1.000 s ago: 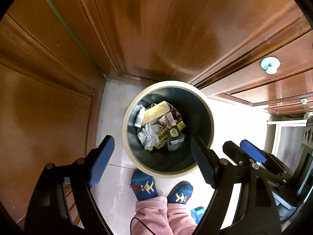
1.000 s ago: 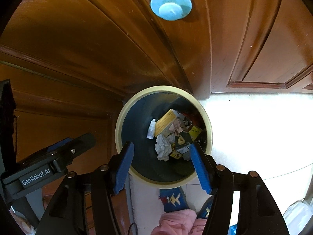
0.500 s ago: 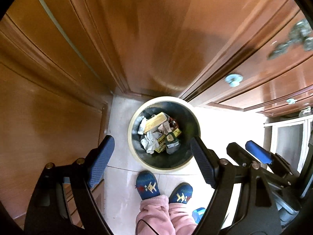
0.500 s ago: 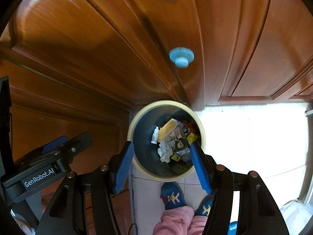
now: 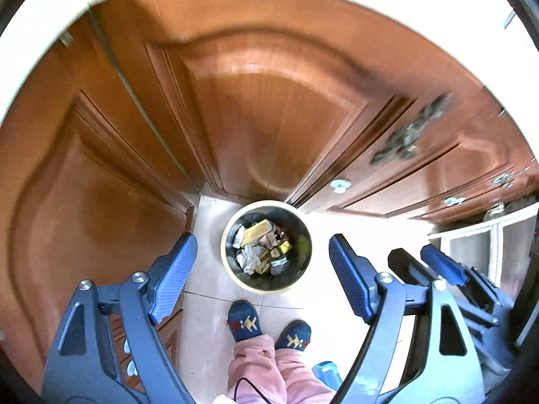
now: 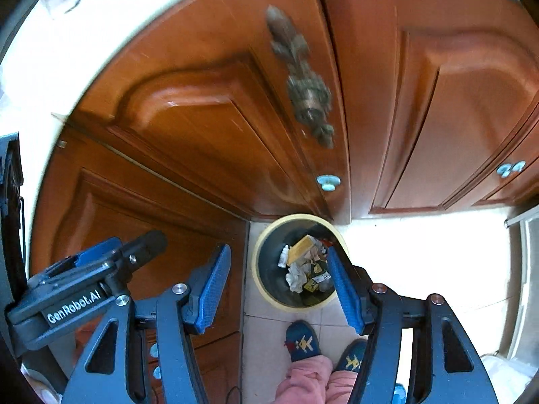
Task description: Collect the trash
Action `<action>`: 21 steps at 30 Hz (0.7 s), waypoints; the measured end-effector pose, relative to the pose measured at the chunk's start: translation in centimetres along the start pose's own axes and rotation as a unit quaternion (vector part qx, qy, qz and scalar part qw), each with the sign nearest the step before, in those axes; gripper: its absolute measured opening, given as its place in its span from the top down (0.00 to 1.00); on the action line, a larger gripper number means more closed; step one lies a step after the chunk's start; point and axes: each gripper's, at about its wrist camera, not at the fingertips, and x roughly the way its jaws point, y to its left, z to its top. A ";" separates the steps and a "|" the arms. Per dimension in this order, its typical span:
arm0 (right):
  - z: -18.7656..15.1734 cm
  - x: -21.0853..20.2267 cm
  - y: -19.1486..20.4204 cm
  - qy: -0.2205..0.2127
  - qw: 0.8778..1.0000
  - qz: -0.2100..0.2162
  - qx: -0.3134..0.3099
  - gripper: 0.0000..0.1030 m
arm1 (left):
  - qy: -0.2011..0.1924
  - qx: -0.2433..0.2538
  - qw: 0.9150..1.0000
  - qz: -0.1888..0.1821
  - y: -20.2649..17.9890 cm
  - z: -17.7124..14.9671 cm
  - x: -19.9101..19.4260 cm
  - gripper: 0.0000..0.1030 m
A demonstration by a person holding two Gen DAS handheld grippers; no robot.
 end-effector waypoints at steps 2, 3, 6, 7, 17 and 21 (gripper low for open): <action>0.3 -2.0 0.8 -0.004 1.000 -0.002 -0.011 0.41 | -0.009 -0.002 1.000 -0.001 -0.2 0.6 -2.4 0.24; 0.5 -3.0 1.2 -0.006 1.000 -0.002 -0.015 0.41 | -0.015 -0.002 1.000 -0.002 -0.2 0.8 -3.5 0.24; 1.2 -6.2 2.1 -0.013 1.000 -0.004 -0.023 0.41 | -0.034 0.004 0.999 0.007 -0.7 1.3 -7.1 0.24; 1.4 -7.1 2.5 -0.015 1.000 -0.005 -0.023 0.41 | -0.042 0.006 0.999 0.010 -0.8 1.4 -8.5 0.24; 4.2 -17.7 6.2 -0.059 0.997 0.003 -0.055 0.41 | -0.093 0.002 0.995 0.028 -0.9 2.8 -18.8 0.24; 5.0 -21.7 8.0 -0.084 0.994 0.007 -0.069 0.41 | -0.109 0.002 0.994 0.029 -0.8 3.2 -22.0 0.24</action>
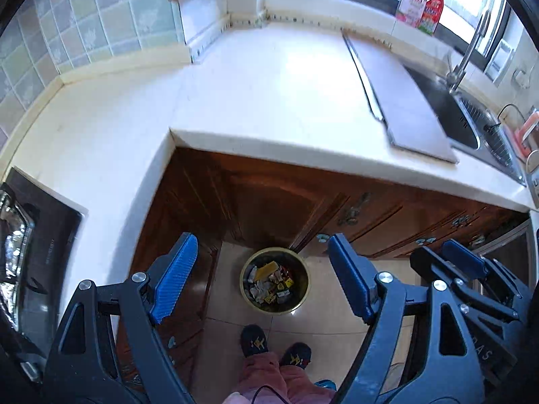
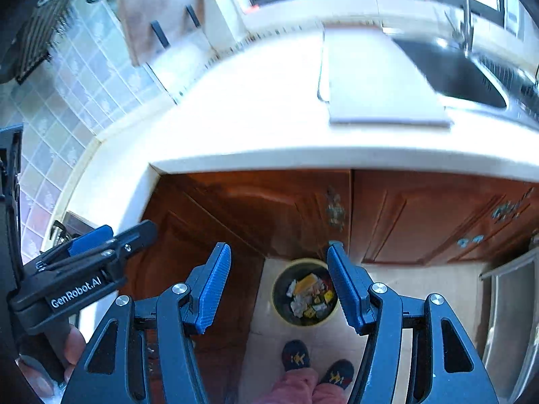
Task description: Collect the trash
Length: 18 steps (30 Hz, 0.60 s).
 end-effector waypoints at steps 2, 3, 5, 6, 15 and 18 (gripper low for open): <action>0.7 -1.3 0.7 -0.006 1.000 -0.001 -0.004 0.41 | -0.008 0.000 1.000 0.005 -0.1 0.4 -1.2 0.24; 1.1 -2.1 1.1 -0.010 1.000 -0.001 -0.006 0.41 | -0.012 0.000 1.000 0.005 -0.1 0.6 -1.9 0.24; 1.6 -3.2 1.6 -0.018 1.000 -0.003 -0.010 0.41 | -0.020 0.000 1.000 0.004 -0.1 1.1 -3.3 0.24; 1.8 -3.8 1.9 -0.024 1.000 -0.003 -0.011 0.41 | -0.024 0.001 1.000 0.005 -0.1 1.3 -3.9 0.24; 3.6 -7.4 4.1 -0.064 0.998 -0.016 -0.018 0.41 | -0.043 0.017 0.999 0.003 -1.1 3.0 -6.0 0.24; 4.3 -7.6 4.3 -0.073 0.997 -0.022 -0.016 0.40 | -0.046 0.026 0.999 0.001 -1.4 3.5 -5.9 0.24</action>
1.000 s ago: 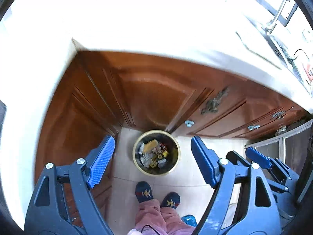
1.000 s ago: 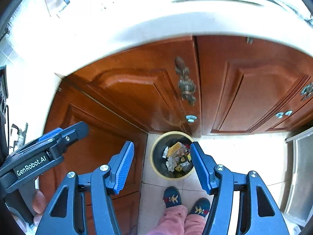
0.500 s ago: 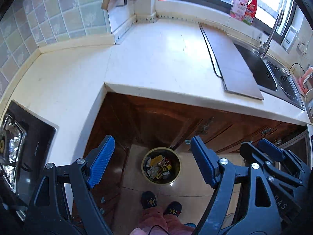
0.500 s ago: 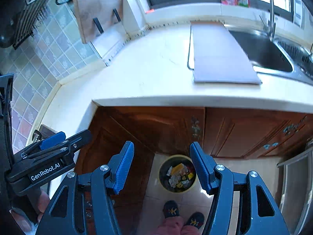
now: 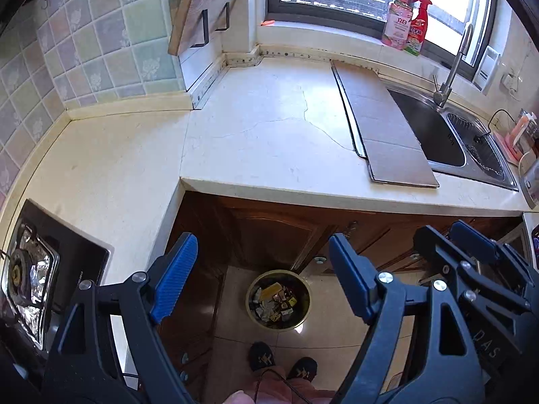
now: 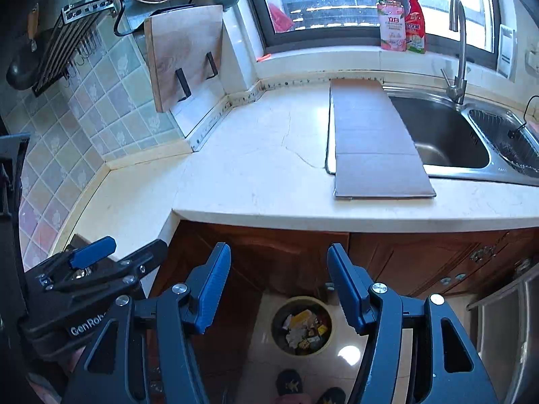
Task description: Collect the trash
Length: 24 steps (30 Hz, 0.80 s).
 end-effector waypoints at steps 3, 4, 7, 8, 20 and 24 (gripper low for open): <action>0.6 0.1 0.1 -0.004 1.000 -0.005 0.004 0.39 | -0.004 0.004 1.000 0.000 -0.1 0.7 0.2 0.24; 0.8 0.1 0.2 -0.004 1.000 -0.007 0.005 0.39 | -0.005 0.003 1.000 -0.001 0.0 0.9 0.3 0.24; 1.3 0.4 0.6 -0.007 1.000 -0.012 0.005 0.39 | -0.007 0.002 1.000 -0.005 0.2 1.5 0.8 0.24; 1.4 0.5 0.7 -0.007 1.000 -0.014 0.005 0.39 | -0.007 0.002 1.000 -0.006 0.3 1.6 0.9 0.24; 2.4 1.8 1.5 -0.010 1.000 -0.028 0.004 0.39 | -0.008 0.005 1.000 -0.013 0.8 2.9 2.1 0.24; 2.5 2.1 1.6 -0.010 0.999 -0.031 0.006 0.39 | -0.005 0.006 1.000 -0.014 0.8 3.1 2.4 0.24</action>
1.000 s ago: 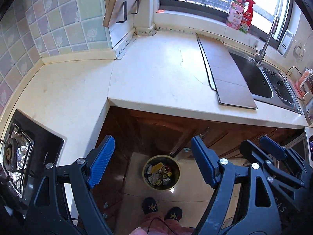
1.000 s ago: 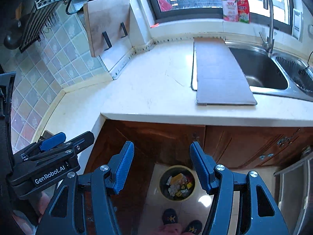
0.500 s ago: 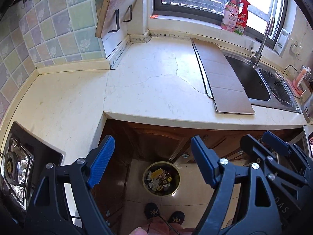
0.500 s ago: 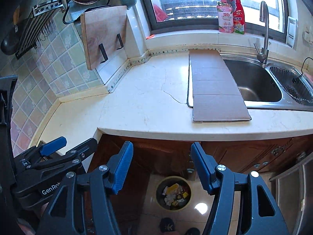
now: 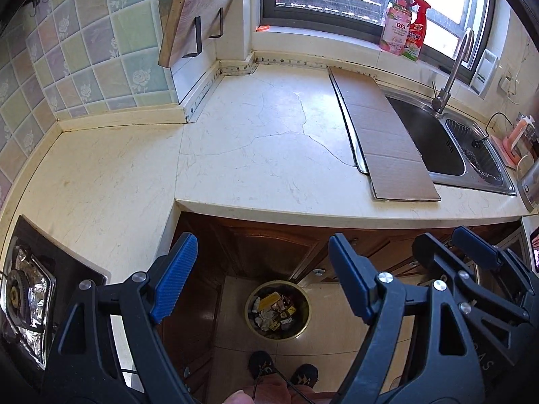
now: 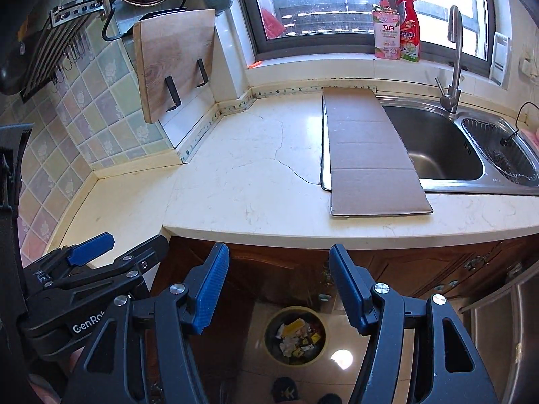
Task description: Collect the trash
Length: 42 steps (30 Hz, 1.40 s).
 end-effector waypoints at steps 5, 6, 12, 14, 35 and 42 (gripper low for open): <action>0.2 0.4 0.1 0.001 1.000 -0.003 0.004 0.39 | 0.003 -0.001 1.000 -0.001 0.1 0.3 0.5 0.25; 0.2 0.4 0.1 0.001 1.000 -0.003 0.004 0.39 | 0.002 -0.001 1.000 -0.001 0.1 0.4 0.5 0.25; 0.4 0.8 0.2 -0.004 1.000 -0.007 0.003 0.39 | -0.001 0.000 1.000 0.000 0.0 0.5 0.6 0.25; 0.4 0.9 0.3 -0.005 1.000 -0.007 0.004 0.39 | -0.002 0.000 1.000 0.001 0.1 0.5 0.6 0.25; 1.0 0.8 1.5 -0.016 1.000 -0.019 0.000 0.39 | -0.008 0.001 1.000 -0.003 0.2 1.1 0.7 0.26; 1.0 0.8 1.4 -0.016 1.000 -0.018 -0.001 0.39 | -0.007 0.002 1.000 -0.003 0.1 1.3 0.8 0.26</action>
